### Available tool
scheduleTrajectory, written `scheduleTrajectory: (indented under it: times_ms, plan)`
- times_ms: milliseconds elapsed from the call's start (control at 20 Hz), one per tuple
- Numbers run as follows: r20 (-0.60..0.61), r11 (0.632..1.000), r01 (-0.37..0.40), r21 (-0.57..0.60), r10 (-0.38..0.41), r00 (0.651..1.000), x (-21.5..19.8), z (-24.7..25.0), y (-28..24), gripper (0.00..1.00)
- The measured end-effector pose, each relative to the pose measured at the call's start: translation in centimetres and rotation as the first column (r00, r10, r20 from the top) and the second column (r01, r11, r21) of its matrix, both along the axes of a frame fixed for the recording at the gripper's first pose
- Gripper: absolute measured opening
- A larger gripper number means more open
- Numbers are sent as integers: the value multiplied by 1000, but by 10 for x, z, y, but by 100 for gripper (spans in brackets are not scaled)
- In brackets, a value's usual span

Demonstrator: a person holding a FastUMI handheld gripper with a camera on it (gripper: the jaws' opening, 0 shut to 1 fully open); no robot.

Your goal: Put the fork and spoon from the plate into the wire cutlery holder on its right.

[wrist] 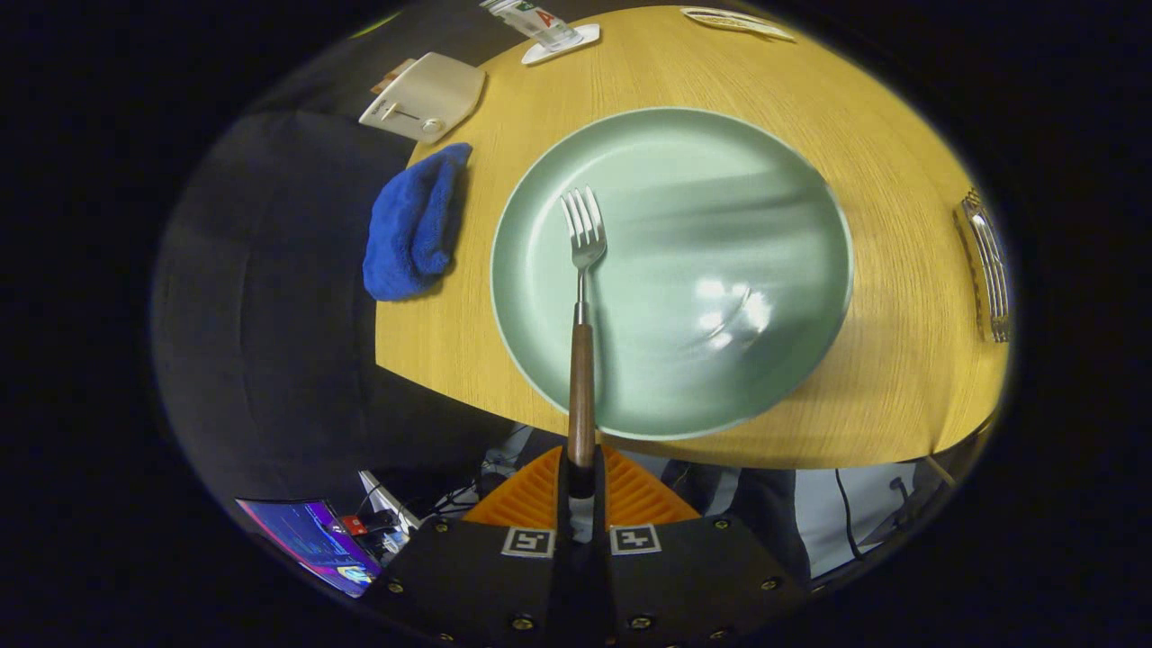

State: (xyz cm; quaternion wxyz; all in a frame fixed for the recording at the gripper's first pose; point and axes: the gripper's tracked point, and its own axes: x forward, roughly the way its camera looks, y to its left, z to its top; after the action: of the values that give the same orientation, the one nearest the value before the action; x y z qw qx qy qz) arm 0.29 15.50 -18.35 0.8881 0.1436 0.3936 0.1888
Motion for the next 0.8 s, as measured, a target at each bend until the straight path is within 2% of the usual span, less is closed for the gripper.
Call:
scheduleTrajectory:
  times_ms: [300, 800]
  plan:
    - [51, 993, -19, 114, 13, 999, -8, 23, 2, 8]
    - [147, 947, 31, 321, -82, 986, -24, 81, -25, 8]
